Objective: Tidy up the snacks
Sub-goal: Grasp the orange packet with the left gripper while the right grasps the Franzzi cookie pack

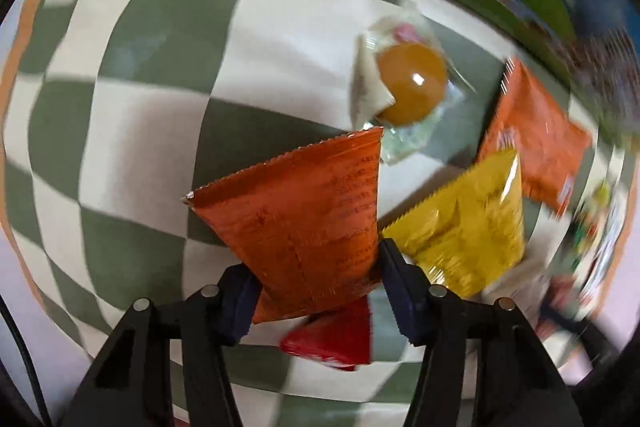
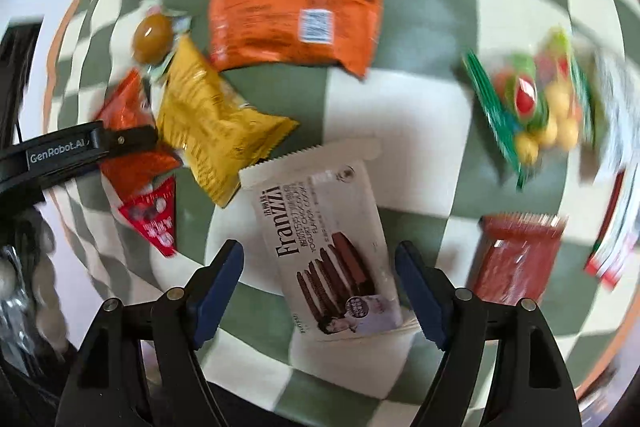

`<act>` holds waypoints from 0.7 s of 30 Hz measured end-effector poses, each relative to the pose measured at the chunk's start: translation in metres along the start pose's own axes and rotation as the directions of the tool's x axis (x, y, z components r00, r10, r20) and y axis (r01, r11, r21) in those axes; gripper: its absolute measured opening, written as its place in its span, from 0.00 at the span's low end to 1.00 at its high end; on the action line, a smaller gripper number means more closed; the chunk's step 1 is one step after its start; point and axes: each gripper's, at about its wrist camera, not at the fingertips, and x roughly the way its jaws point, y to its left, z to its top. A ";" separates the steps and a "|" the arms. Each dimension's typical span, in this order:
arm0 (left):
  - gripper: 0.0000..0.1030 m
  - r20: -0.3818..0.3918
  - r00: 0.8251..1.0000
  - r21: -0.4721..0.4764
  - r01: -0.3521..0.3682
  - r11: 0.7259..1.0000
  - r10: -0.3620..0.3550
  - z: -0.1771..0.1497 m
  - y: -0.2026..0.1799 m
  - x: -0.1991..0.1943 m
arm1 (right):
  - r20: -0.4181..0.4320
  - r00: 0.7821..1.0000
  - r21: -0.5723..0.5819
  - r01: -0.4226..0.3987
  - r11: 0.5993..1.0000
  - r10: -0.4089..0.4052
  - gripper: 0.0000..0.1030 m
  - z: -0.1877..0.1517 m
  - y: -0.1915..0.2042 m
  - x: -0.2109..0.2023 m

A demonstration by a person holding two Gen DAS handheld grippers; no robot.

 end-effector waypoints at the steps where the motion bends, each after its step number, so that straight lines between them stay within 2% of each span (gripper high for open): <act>1: 0.52 0.005 0.999 0.063 -0.040 0.997 0.040 -0.003 -0.007 0.000 | -0.004 1.000 -0.036 0.027 0.999 -0.027 0.78 0.003 0.003 0.000; 3: 0.52 0.012 0.996 0.164 -0.090 0.982 0.089 -0.008 -0.018 0.002 | -0.024 0.995 -0.086 0.090 0.992 -0.093 0.78 0.005 0.007 0.008; 5: 0.52 0.006 0.993 0.233 -0.115 0.966 0.117 -0.012 -0.024 0.005 | -0.041 0.993 -0.077 0.108 0.991 -0.111 0.77 0.009 0.003 0.015; 6: 0.54 0.000 0.993 0.239 -0.111 0.965 0.115 -0.013 -0.026 0.007 | -0.045 0.995 -0.044 0.088 0.995 -0.089 0.65 0.006 -0.003 0.020; 7: 0.54 -0.003 0.994 0.227 -0.107 0.968 0.111 -0.014 -0.027 0.007 | -0.046 0.998 0.022 0.047 0.999 -0.046 0.60 0.006 -0.012 0.022; 9: 0.55 -0.037 0.997 0.162 -0.064 0.985 0.071 -0.009 -0.016 0.012 | -0.025 1.000 0.165 -0.004 0.986 0.008 0.59 0.006 -0.030 0.022; 12: 0.60 -0.058 0.998 0.040 0.010 0.999 -0.007 -0.002 0.004 0.018 | 0.034 0.991 0.354 -0.132 0.926 0.128 0.60 0.000 -0.058 0.016; 14: 0.61 -0.055 0.997 -0.024 0.048 0.999 -0.049 0.000 0.012 0.021 | 0.018 0.985 0.376 -0.166 0.912 0.172 0.60 0.002 -0.066 0.017; 17: 0.62 -0.051 0.996 -0.075 0.075 0.994 -0.079 0.004 0.017 0.022 | 0.007 0.991 0.332 -0.127 0.935 0.132 0.65 -0.003 -0.062 0.018; 21: 0.62 -0.040 0.996 -0.101 0.076 0.992 -0.081 0.009 0.014 0.024 | -0.003 0.994 0.318 -0.099 0.943 0.106 0.66 -0.002 -0.044 0.022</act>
